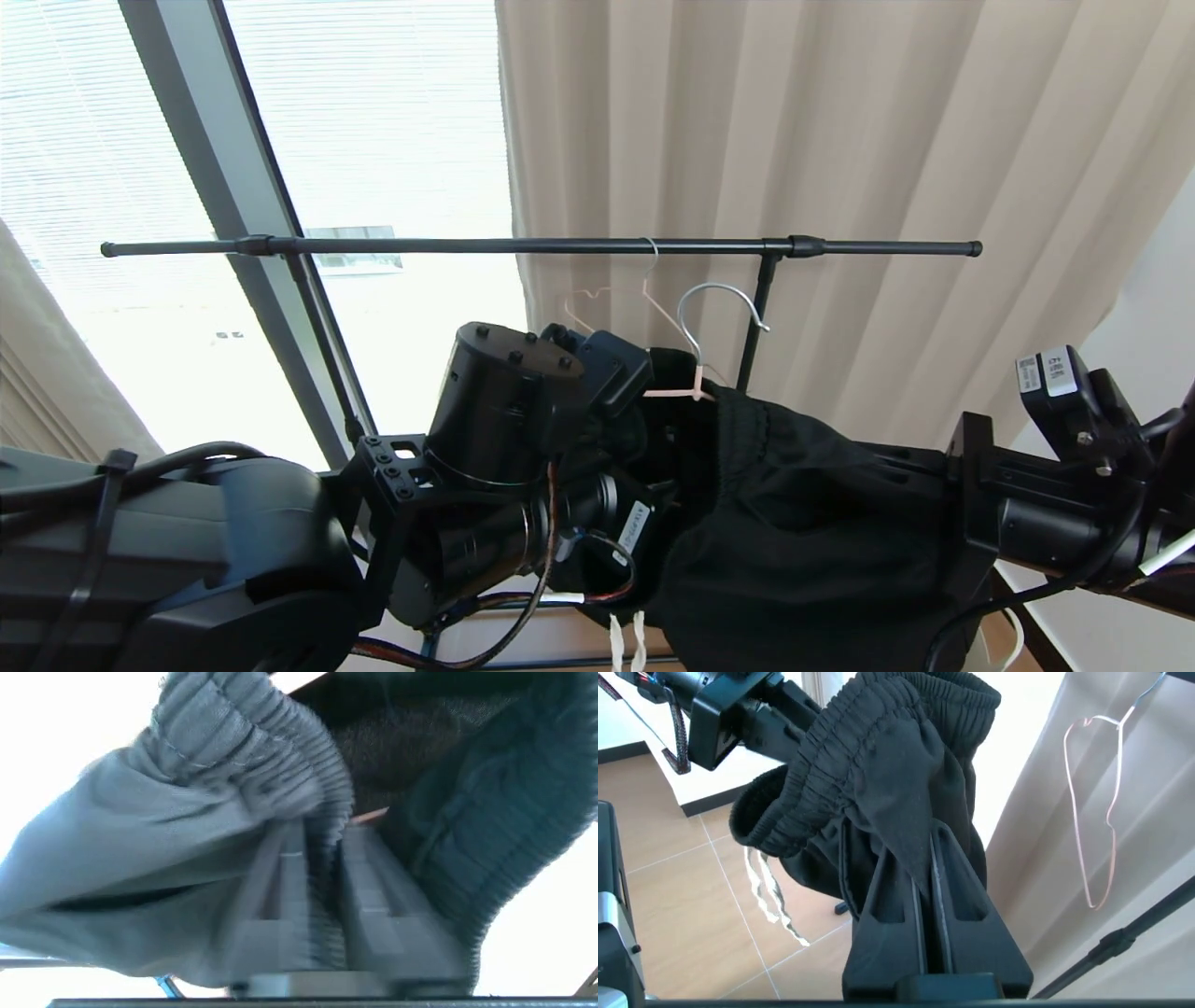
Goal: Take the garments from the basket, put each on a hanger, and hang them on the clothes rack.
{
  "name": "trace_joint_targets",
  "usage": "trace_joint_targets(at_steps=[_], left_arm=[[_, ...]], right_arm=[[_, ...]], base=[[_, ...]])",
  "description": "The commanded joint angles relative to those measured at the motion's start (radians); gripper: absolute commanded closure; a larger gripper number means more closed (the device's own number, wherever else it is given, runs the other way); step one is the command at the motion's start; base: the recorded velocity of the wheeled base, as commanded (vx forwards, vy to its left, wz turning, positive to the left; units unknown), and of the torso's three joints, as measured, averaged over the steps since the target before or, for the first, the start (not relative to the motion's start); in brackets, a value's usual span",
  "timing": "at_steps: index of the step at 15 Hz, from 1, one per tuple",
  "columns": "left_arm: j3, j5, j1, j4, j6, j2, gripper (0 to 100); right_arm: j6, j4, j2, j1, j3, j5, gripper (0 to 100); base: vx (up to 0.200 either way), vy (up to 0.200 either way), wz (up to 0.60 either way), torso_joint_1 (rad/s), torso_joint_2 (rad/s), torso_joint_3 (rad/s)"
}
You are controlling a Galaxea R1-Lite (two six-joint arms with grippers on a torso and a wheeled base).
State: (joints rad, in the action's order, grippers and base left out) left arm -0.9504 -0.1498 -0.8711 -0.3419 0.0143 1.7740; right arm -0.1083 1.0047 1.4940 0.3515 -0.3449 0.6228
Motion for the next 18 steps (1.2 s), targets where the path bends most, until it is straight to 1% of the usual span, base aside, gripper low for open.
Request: trace_joint_targets(at_steps=[1, 3, 7, 8, 12, 15, 17, 18], left_arm=[[0.001, -0.001, -0.003, -0.003, 0.0, -0.002, 0], [0.01, 0.001, -0.008, -0.032, 0.003, -0.018, 0], [0.053, 0.006, -0.009, -0.034, 0.004, -0.093, 0], [0.076, 0.009, -0.009, -0.032, 0.004, -0.133, 0], [0.144, 0.01, -0.02, -0.031, 0.004, -0.216, 0], [0.159, 0.01, -0.026, -0.029, 0.004, -0.249, 0], [0.159, 0.012, -0.013, -0.028, 0.006, -0.281, 0], [0.159, 0.039, 0.03, -0.026, 0.021, -0.306, 0]], right_arm=[[-0.001, 0.0, -0.001, 0.0, 0.0, 0.0, 100], [0.001, 0.002, 0.002, 0.0, -0.002, 0.003, 100], [0.001, 0.002, 0.006, -0.008, -0.002, 0.037, 100], [0.001, 0.002, 0.014, -0.016, -0.002, 0.043, 100], [0.002, 0.002, 0.023, -0.051, -0.009, 0.072, 100], [0.007, 0.008, 0.028, -0.057, -0.008, 0.091, 100], [0.007, 0.009, 0.038, -0.057, -0.005, 0.097, 100], [0.007, 0.008, 0.04, -0.058, -0.003, 0.103, 100]], base=[[0.0, 0.0, 0.0, 0.0, 0.0, 0.0], [0.0, 0.0, 0.0, 0.0, 0.0, 0.0], [0.0, 0.0, 0.0, 0.0, 0.0, 0.0], [0.0, 0.0, 0.0, 0.0, 0.0, 0.0], [0.0, 0.0, 0.0, 0.0, 0.0, 0.0], [0.0, 0.0, 0.0, 0.0, 0.0, 0.0], [0.0, 0.0, 0.0, 0.0, 0.0, 0.0], [0.0, 0.0, 0.0, 0.0, 0.0, 0.0]])
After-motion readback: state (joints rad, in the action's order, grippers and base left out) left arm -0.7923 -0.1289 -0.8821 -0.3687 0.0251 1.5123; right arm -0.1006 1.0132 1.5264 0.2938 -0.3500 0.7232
